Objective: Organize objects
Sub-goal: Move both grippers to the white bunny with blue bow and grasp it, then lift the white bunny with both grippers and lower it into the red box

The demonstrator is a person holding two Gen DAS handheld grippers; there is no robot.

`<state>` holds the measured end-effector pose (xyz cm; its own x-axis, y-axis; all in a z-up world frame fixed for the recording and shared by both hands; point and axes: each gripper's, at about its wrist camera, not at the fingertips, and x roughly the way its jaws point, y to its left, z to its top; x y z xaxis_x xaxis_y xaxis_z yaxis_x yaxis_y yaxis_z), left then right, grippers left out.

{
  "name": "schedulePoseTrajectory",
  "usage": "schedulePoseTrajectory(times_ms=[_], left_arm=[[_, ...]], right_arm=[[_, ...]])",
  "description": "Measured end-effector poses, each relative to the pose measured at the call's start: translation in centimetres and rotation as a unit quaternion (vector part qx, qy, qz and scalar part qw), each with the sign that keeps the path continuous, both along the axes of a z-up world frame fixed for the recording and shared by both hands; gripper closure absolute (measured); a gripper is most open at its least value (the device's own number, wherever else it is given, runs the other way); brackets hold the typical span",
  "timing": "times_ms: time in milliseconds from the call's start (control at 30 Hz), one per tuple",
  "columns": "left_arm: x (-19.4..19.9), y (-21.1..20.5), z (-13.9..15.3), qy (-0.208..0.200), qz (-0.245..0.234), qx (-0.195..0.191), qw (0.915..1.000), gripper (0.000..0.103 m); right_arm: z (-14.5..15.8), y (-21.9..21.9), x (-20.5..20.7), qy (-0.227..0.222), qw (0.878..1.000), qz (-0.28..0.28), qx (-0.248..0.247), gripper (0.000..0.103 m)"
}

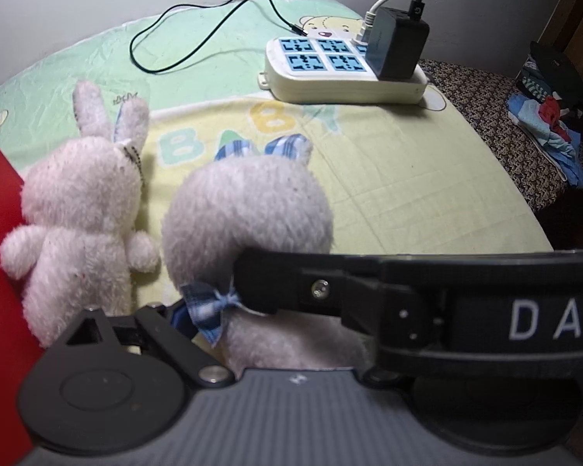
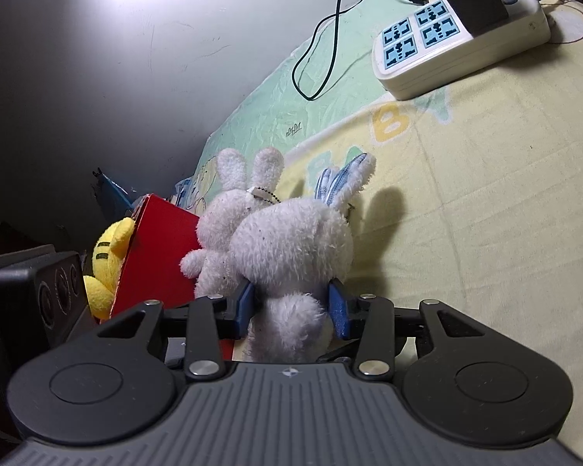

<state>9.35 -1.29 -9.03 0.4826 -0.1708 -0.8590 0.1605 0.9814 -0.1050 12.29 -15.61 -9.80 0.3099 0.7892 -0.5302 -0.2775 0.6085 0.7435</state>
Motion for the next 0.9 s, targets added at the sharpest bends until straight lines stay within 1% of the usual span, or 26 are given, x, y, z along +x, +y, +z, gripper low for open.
schedulePoseTrajectory(times_ms=[233, 533, 700, 800, 900], left_arm=[[-3.6, -0.2, 1.2, -0.003, -0.017, 0.005, 0.9998, 0.012], [-9.2, 0.8, 2.7, -0.014, -0.033, 0.011, 0.9993, 0.012], [-11.7, 2.3, 3.9, -0.033, -0.032, 0.016, 0.9988, 0.012], [-12.8, 3.4, 4.9, -0.045, -0.031, 0.012, 0.9984, 0.012], [-14.2, 4.6, 6.3, -0.066, -0.034, 0.008, 0.9972, 0.012]], right_arm=[[1.7, 0.1, -4.0, -0.021, 1.0, 0.011, -0.018, 0.059], [2.6, 0.7, -8.8, -0.018, 0.999, 0.035, -0.018, 0.059], [3.4, 1.7, -10.7, -0.022, 0.999, 0.042, -0.007, 0.059], [4.2, 2.5, -11.8, -0.033, 0.998, 0.046, -0.001, 0.059], [5.2, 3.1, -12.8, -0.049, 0.998, 0.046, 0.008, 0.059]])
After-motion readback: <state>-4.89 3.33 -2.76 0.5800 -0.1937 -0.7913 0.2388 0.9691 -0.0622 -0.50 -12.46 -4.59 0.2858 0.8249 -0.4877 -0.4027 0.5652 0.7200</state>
